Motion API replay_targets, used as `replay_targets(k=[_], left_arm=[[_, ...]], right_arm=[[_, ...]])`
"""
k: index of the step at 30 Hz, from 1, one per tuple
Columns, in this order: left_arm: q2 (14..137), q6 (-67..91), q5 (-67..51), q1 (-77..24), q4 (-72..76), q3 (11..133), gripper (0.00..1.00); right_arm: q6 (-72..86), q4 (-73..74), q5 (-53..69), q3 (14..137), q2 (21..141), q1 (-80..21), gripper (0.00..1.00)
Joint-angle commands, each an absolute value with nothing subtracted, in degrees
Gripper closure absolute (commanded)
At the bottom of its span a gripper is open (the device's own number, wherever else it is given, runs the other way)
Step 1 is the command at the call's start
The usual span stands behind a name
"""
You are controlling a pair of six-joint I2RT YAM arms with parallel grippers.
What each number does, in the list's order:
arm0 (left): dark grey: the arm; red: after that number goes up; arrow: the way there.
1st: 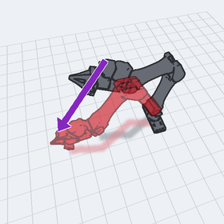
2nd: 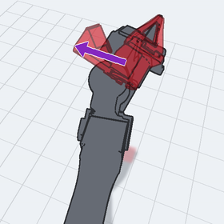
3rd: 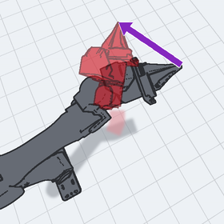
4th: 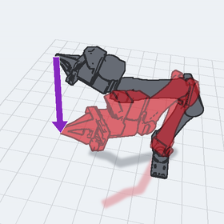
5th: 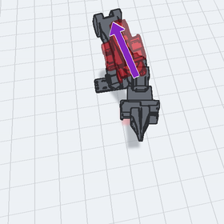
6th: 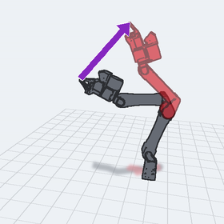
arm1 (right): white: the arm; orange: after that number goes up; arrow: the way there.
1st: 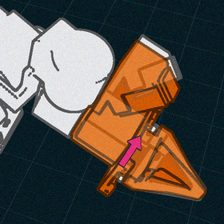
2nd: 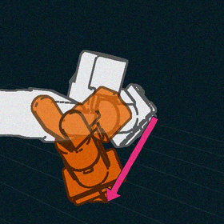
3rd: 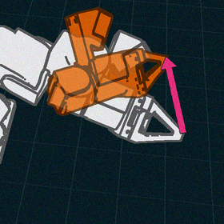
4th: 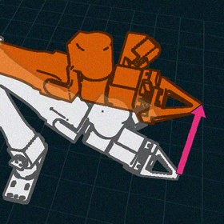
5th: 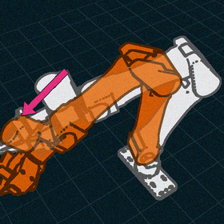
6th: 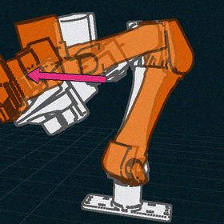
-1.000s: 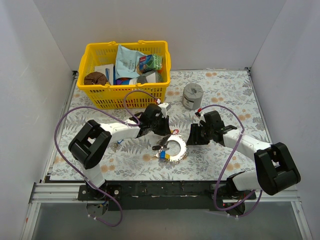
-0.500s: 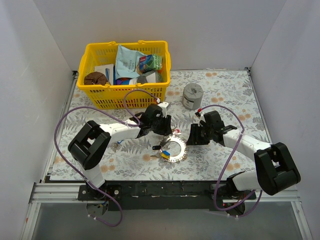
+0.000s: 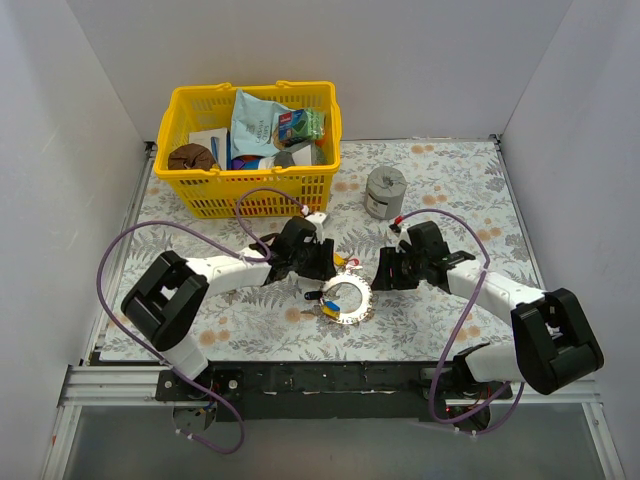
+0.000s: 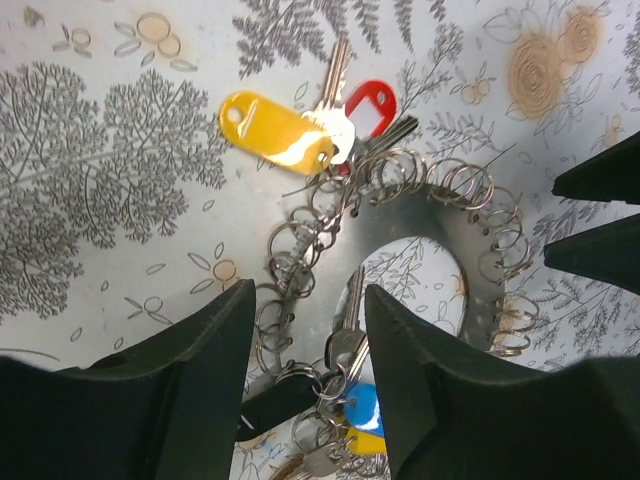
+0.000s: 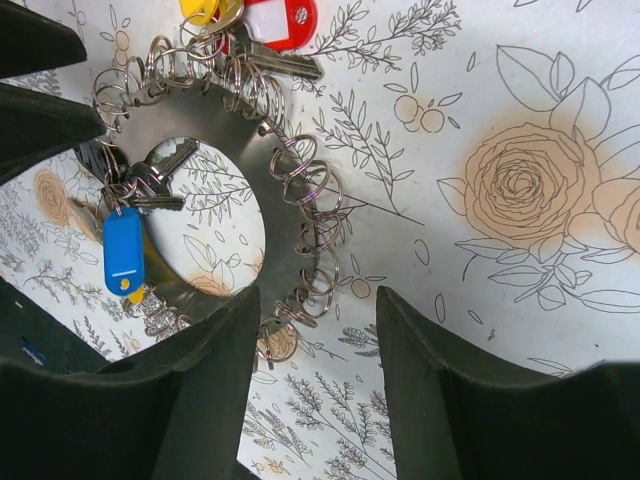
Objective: Put the keys on the keyring
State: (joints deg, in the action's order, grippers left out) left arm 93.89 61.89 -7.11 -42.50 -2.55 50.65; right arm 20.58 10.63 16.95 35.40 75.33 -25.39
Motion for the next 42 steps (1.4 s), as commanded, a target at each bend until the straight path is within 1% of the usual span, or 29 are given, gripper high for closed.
replay_targets(k=[1,5,9,14,29,40,42], left_arm=[[90.36,64.51,-7.91,-42.63,-3.16,48.17,0.52],[89.65,65.65,-7.65,-42.63,-3.69,46.85,0.49],[89.39,66.62,-5.28,-42.63,-5.27,46.32,0.46],[89.21,66.97,-5.89,-42.63,-5.10,45.70,0.43],[92.90,67.94,-9.40,-42.63,-2.73,45.61,0.43],[96.32,68.29,-12.39,-42.63,-0.35,48.25,0.43],[97.46,68.20,-13.35,-42.63,-0.26,49.13,0.44]], right_arm=[[19.42,11.34,18.63,35.60,74.35,-26.28,0.41],[19.34,11.34,18.90,36.03,75.58,-26.72,0.40],[19.07,11.25,18.55,36.21,76.64,-27.16,0.36],[18.99,11.25,18.81,36.48,77.87,-27.77,0.35],[19.25,10.72,20.48,37.44,81.74,-29.97,0.35],[19.16,12.74,22.32,38.94,82.27,-31.37,0.35],[19.51,12.57,22.76,38.94,82.09,-31.55,0.35]])
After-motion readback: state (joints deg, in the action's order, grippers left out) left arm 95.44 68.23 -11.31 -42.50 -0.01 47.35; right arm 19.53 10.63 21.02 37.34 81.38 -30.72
